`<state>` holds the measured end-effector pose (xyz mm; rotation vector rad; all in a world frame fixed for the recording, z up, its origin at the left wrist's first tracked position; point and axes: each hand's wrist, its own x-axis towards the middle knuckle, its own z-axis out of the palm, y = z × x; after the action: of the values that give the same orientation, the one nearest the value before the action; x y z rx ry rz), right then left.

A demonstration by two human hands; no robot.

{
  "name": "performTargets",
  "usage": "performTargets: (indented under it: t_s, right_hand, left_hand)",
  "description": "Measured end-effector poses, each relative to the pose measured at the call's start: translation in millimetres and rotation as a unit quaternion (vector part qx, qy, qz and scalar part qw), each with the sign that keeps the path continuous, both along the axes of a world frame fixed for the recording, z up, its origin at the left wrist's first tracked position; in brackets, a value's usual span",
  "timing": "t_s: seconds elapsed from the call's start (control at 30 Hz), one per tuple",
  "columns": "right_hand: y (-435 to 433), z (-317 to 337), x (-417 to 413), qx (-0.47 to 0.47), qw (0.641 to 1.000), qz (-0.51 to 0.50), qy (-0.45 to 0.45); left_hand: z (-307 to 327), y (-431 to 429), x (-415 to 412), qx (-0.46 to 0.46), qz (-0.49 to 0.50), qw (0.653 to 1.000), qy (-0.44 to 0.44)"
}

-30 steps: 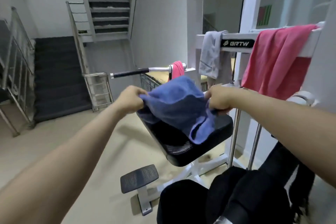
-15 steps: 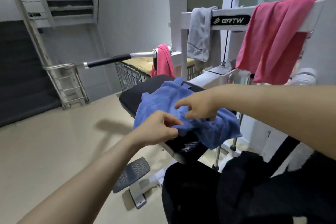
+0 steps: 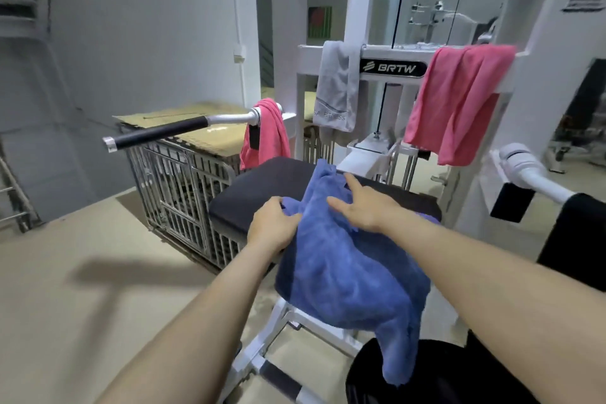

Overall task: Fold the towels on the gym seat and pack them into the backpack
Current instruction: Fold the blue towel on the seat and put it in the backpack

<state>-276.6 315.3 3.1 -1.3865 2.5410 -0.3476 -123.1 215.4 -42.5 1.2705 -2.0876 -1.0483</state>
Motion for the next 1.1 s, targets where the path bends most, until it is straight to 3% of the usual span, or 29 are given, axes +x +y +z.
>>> performTargets:
  t_s: [0.07, 0.13, 0.2, 0.27, 0.3, 0.4, 0.5, 0.6, 0.67, 0.73, 0.8, 0.9, 0.97, 1.1]
  right_hand:
    - [-1, -14, 2, -0.01, 0.998, -0.054, 0.036]
    - [-3, -21, 2, -0.02, 0.995, -0.089, 0.038]
    - [-7, -18, -5, -0.012, 0.995, -0.1, 0.029]
    - [-15, -13, -12, 0.004, 0.995, -0.104, 0.001]
    - [-15, -9, -16, 0.016, 0.994, -0.107, -0.003]
    - [-36, 0, -19, 0.03, 0.993, -0.104, 0.036]
    - [-77, 9, -3, -0.057, 0.996, -0.065, 0.025]
    - [-114, 9, 22, -0.017, 0.998, 0.054, -0.003]
    - [-132, 4, 34, 0.043, 0.99, 0.128, 0.029]
    - [-148, 4, 38, 0.067, 0.98, 0.186, 0.013]
    - [-160, 3, 40, 0.096, 0.969, 0.228, 0.023]
    - [-179, 1, 36, 0.038, 0.953, 0.237, 0.184]
    - [-198, -1, 18, -0.057, 0.953, 0.181, 0.236]
    - [-234, 1, -11, -0.141, 0.971, 0.093, 0.168]
  left_hand:
    - [2, 5, -4, 0.001, 0.003, 0.997, 0.077]
    - [15, -4, 1, 0.043, 0.017, 0.97, 0.237]
    - [38, -21, 13, 0.119, 0.034, 0.887, 0.444]
    - [60, -49, 37, 0.13, 0.072, 0.815, 0.56]
    - [67, -63, 48, 0.089, 0.092, 0.826, 0.549]
    - [65, -103, 73, -0.063, 0.105, 0.923, 0.365]
    - [42, -121, 77, -0.016, 0.056, 0.979, 0.194]
    - [34, -141, 72, 0.057, 0.048, 0.993, 0.096]
    - [30, -159, 70, -0.013, 0.052, 0.998, -0.042]
    - [26, -172, 64, -0.135, 0.011, 0.98, -0.145]
    - [25, -179, 55, -0.15, -0.101, 0.974, -0.137]
    - [23, -189, 46, -0.085, -0.232, 0.96, -0.133]
    - [23, -201, 39, -0.087, -0.242, 0.956, -0.141]
    - [25, -239, 26, -0.003, -0.184, 0.983, -0.022]
